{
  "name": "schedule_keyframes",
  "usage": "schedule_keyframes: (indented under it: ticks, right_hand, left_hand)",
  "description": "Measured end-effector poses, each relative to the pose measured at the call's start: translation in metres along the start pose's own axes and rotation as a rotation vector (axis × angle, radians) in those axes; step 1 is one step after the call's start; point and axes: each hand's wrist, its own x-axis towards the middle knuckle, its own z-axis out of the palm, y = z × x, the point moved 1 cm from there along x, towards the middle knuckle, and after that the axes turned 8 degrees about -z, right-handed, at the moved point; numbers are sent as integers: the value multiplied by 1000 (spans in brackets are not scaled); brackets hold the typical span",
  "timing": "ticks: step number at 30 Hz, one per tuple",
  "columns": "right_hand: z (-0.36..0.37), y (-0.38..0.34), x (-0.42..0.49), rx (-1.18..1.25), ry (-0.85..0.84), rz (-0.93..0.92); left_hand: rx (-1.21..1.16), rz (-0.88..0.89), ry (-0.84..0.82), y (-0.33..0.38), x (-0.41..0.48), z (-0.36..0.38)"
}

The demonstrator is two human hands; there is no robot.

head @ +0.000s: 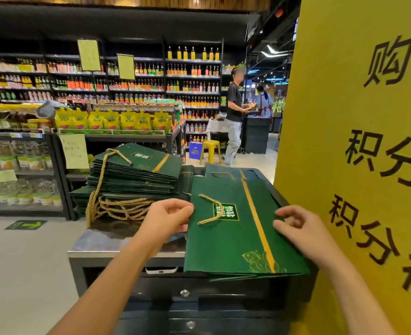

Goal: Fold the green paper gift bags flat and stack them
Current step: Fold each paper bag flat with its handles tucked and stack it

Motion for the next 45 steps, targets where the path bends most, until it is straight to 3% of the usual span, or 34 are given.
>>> schedule_keyframes:
  ticks: [7, 10, 13, 17, 21, 27, 37, 42, 45]
  right_hand:
    - [27, 8, 9, -704, -53, -69]
    - [48, -14, 16, -559, 0, -249]
    - [83, -35, 32, -408, -93, -346]
    - [126, -45, 53, -523, -208, -315]
    - [142, -38, 62, -503, -113, -273]
    - [145, -33, 57, -525, -110, -297]
    - [108, -40, 55, -36, -177, -193]
    - [101, -35, 44, -59, -207, -348]
    - [94, -31, 26, -116, -318, -417]
  left_hand:
    - [124, -9, 90, -17, 5, 4]
    - [160, -21, 90, -17, 5, 6]
    - [192, -30, 86, -18, 6, 6]
    - [233, -32, 17, -20, 4, 3]
    - [256, -36, -9, -22, 7, -1]
    - [216, -81, -45, -20, 16, 3]
    - [223, -81, -48, -25, 22, 4]
    - [189, -83, -59, -24, 20, 3]
    - [158, -77, -66, -25, 20, 0]
